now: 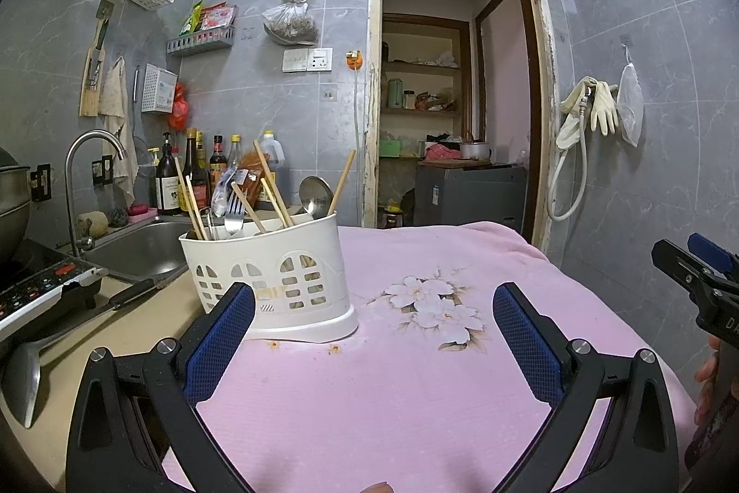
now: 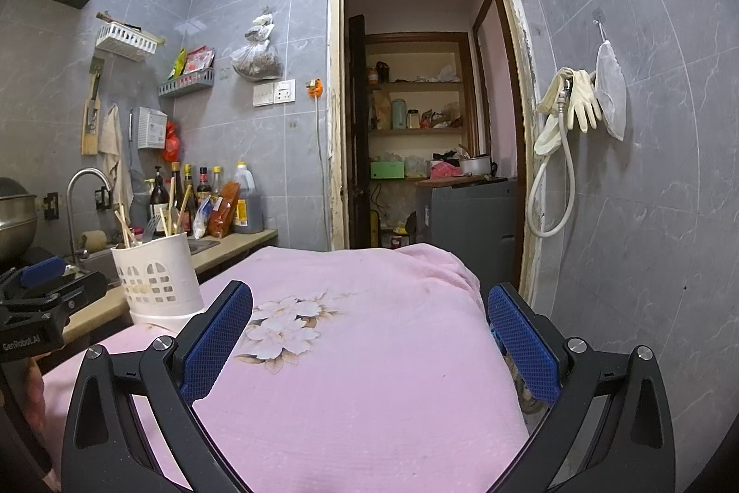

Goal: Organize utensils

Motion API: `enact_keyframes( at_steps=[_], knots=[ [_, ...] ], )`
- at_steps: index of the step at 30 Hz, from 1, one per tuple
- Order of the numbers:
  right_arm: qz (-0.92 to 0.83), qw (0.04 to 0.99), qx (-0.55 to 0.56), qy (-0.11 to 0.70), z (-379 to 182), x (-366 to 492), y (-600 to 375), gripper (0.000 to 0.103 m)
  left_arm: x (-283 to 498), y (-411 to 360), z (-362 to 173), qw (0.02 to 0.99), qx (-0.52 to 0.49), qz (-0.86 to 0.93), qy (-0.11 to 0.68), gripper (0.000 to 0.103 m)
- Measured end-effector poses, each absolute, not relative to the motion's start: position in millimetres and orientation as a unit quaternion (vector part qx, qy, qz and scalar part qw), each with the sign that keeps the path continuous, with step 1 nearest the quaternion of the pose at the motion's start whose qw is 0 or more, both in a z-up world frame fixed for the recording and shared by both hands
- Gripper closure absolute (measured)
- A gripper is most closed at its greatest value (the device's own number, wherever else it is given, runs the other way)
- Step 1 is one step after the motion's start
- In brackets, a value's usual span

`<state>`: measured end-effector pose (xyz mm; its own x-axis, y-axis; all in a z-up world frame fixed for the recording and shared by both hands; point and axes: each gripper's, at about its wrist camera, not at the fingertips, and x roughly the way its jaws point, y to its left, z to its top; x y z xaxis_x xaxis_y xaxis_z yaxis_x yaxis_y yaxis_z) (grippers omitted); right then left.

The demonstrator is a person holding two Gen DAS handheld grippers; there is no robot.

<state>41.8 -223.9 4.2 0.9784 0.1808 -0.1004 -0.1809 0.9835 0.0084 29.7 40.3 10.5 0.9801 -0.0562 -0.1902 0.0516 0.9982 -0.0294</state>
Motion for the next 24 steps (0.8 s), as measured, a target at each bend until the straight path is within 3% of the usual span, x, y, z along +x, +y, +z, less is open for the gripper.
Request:
enact_keyframes(
  at_steps=[24],
  knots=[
    [0.093,0.994,0.000,0.056,1.5,38.7,-217.1,0.000,29.7,43.4,6.9,0.995,-0.015,-0.028,0.100,0.002]
  ],
)
